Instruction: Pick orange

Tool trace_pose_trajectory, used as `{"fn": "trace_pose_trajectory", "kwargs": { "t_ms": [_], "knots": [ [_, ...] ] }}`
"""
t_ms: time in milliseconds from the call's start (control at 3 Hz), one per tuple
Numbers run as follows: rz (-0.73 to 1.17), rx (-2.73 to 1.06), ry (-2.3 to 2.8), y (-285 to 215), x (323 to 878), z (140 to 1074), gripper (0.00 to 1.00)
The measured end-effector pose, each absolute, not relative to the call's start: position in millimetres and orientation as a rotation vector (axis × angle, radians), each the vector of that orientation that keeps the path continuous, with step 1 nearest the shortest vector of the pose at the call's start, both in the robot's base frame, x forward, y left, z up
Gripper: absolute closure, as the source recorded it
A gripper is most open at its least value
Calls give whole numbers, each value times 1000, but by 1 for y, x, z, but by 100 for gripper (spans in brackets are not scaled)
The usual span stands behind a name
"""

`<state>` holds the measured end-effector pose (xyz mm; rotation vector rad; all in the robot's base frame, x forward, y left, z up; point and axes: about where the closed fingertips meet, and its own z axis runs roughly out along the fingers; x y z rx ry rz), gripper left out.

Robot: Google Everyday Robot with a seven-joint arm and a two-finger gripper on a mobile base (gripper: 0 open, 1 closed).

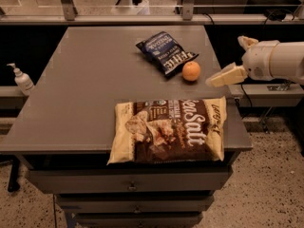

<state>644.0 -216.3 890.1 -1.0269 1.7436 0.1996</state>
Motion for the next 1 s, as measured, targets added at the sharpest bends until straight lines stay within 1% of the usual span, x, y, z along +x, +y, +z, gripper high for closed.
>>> {"fn": "trace_pose_trajectory", "kwargs": {
  "t_ms": [1000],
  "knots": [
    [414, -981, 1679, -148, 650, 854, 0]
  ]
}}
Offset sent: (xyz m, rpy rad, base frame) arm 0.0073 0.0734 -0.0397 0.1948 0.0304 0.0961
